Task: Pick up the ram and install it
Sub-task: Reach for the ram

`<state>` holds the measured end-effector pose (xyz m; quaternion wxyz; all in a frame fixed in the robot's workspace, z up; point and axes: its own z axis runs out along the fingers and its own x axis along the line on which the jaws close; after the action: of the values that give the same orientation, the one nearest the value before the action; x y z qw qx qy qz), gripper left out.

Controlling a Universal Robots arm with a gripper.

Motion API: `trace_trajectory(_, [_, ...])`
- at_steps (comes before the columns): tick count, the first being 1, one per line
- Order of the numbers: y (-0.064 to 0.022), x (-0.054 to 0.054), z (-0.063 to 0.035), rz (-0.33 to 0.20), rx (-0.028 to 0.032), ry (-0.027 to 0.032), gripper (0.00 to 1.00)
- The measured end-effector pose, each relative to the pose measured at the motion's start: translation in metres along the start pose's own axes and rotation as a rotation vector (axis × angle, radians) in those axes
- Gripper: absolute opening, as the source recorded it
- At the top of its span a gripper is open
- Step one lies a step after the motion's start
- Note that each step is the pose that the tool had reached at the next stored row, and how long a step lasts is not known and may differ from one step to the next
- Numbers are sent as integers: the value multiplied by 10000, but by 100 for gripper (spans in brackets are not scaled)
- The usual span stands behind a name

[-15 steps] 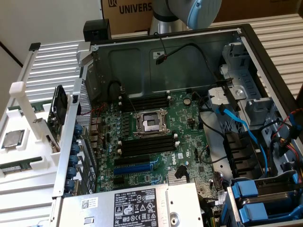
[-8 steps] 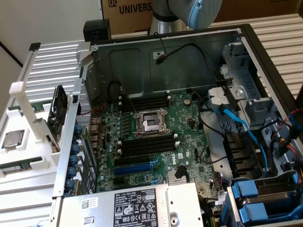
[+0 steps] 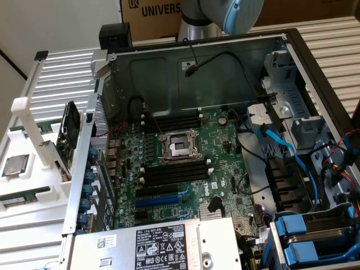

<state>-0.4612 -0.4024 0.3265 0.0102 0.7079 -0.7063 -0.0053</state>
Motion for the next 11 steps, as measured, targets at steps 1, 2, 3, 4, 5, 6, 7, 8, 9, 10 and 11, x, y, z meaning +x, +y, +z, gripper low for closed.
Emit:
trace_trajectory(1, [-3, 1, 13, -11, 7, 0, 11])
trace_trajectory(2, [-8, 3, 38, -34, 20, 0, 11])
trace_trajectory(3, [-9, 6, 67, -54, 41, 1, 11])
trace_trajectory(4, [-10, 8, 80, -67, 49, 1, 11])
trace_trajectory(5, [-12, 11, 94, -79, 56, 1, 11])
trace_trajectory(6, [-17, 16, 120, -102, 68, 1, 11])
trace_trajectory(7, [-22, 19, 146, -125, 80, 2, 11])
trace_trajectory(8, [-25, 24, 175, -149, 96, 1, 11])
trace_trajectory(9, [-31, 29, 200, -175, 105, 2, 11])
trace_trajectory(10, [-34, 31, 213, -188, 110, 1, 11])
trace_trajectory(11, [-37, 33, 223, -200, 113, 2, 11])
